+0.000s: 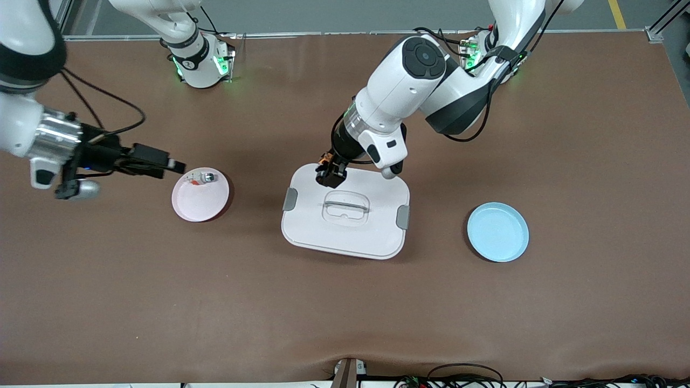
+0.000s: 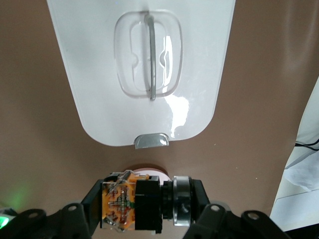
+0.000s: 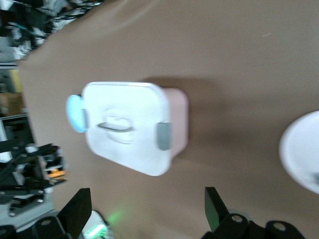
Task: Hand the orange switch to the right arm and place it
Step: 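Move the right gripper toward the switch held by the left gripper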
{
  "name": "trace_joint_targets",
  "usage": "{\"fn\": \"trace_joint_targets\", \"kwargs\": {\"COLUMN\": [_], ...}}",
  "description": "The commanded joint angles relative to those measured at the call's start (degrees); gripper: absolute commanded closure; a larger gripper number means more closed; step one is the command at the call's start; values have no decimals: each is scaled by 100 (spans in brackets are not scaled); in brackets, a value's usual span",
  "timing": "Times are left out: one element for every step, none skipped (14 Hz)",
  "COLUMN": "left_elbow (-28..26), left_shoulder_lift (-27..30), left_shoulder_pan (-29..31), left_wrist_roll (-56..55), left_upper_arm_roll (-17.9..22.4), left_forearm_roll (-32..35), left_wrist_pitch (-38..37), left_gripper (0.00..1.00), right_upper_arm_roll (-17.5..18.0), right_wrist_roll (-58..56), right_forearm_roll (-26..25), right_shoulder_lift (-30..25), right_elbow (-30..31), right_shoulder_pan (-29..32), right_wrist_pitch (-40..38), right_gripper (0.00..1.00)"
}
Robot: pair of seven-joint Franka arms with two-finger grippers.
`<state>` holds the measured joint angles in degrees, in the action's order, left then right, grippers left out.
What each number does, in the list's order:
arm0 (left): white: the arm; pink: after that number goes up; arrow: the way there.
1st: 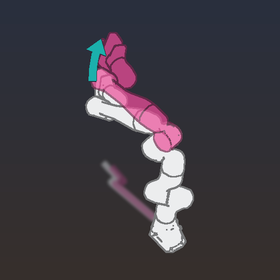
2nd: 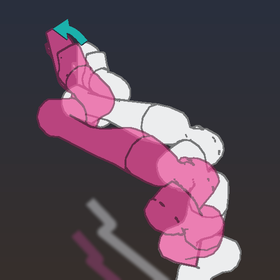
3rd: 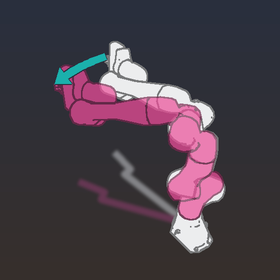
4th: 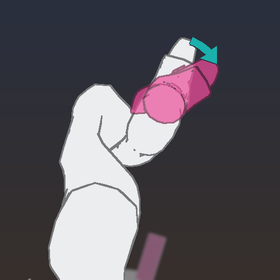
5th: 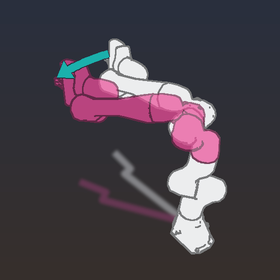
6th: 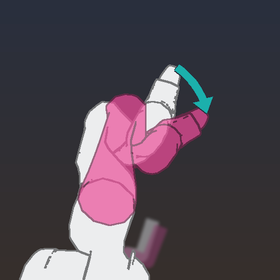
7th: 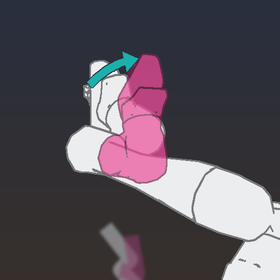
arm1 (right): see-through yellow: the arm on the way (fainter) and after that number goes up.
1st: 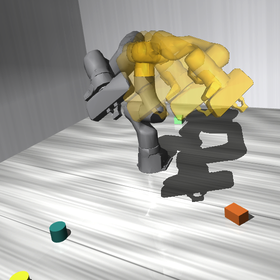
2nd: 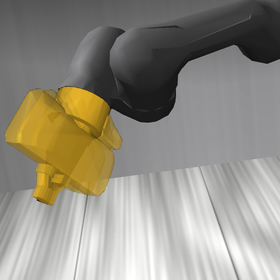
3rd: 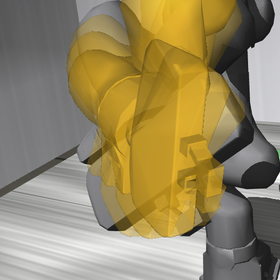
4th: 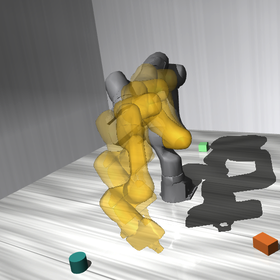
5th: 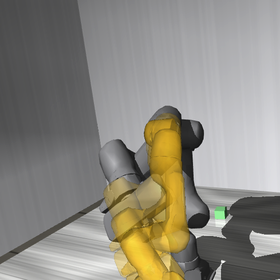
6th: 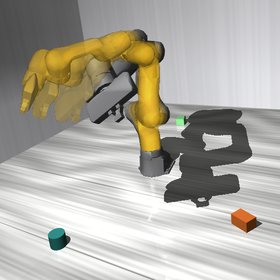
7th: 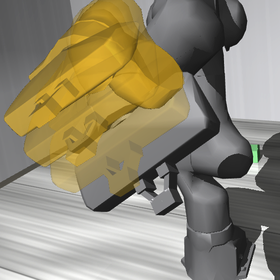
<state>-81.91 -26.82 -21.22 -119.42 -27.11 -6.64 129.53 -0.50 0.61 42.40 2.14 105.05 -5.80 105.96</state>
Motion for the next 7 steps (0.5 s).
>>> {"fn": "trace_joint_targets", "kwargs": {"left_elbow": [246, 255, 272, 272, 281, 281, 290], "left_shoulder_lift": [-86, -86, -86, -95, -95, -95, -95], "left_shoulder_pan": [-128, -163, -259, -277, -278, -312, -348], "left_wrist_roll": [-292, -327, -354, -363, -363, -398, -424], "left_upper_arm_roll": [4, -5, 4, 4, 4, 4, 4], "left_forearm_roll": [-162, -205, -267, -320, -381, -442, -443], "left_wrist_pitch": [-139, -139, -139, -182, -200, -200, -200], "left_gripper": [100, 100, 100, 100, 100, 100, 100], "right_upper_arm_roll": [-38, -38, -38, -38, -38, -38, -38], "right_wrist_roll": [-44, -140, -288, -394, -569, -737, -921], "right_forearm_roll": [837, 962, 1085, 1435, 1847, 2147, 2368], "right_shoulder_lift": [-520, -608, -670, -706, -715, -715, -689], "right_elbow": [831, 1033, 1218, 1385, 1500, 1588, 1615], "right_shoulder_pan": [-412, -657, -920, -1219, -1561, -1843, -1994], "right_wrist_pitch": [765, 1108, 1564, 2064, 2522, 2918, 3113], "right_gripper": [0, 0, 0, 0, 0, 0, 0]}}
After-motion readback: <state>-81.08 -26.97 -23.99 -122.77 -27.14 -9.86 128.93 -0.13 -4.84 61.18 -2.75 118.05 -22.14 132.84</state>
